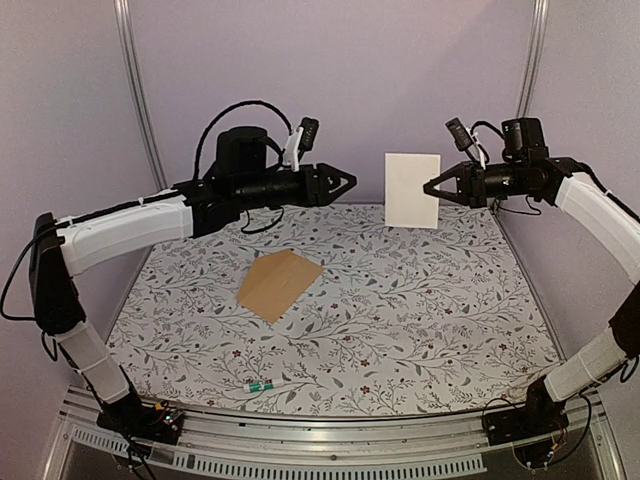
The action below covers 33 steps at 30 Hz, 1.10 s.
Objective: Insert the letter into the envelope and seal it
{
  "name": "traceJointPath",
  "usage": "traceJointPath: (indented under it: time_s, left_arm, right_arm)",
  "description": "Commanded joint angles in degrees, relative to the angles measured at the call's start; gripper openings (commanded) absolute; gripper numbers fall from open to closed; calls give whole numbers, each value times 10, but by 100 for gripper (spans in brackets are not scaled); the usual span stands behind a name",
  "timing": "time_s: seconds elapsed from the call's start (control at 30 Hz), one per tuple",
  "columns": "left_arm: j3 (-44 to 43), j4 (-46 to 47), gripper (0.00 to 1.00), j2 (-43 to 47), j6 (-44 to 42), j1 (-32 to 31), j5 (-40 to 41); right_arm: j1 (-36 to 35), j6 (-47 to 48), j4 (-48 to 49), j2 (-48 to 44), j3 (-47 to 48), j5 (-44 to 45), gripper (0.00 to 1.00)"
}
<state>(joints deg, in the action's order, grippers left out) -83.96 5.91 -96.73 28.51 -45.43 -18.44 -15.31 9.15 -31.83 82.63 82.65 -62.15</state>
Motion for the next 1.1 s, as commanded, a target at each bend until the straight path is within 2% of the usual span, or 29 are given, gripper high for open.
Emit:
traceJointPath:
  time_s: [0.0,0.1,0.2,0.37,0.53,0.9,1.07]
  left_arm:
    - [29,-169,55,41,-45,48,144]
    - [61,-213,54,59,-59,88,158]
    - [101,-225,54,75,-86,140,67]
    - [171,-203,57,82,-99,209,25]
    - [183,-214,58,33,-122,267,-26]
    - [140,-243,57,-112,-152,295,-31]
    - [118,-243,51,-159,-159,296,-58]
  right_arm:
    - [1,195,-140,-9,-1,145,0]
    - [2,228,-168,-18,-28,177,0]
    - [4,236,-183,-33,-57,195,0]
    - [4,243,-210,-57,-85,222,0]
    - [4,270,-234,-73,-103,239,0]
    - [4,284,-255,-65,-98,237,0]
    - [4,279,-252,-62,-101,234,0]
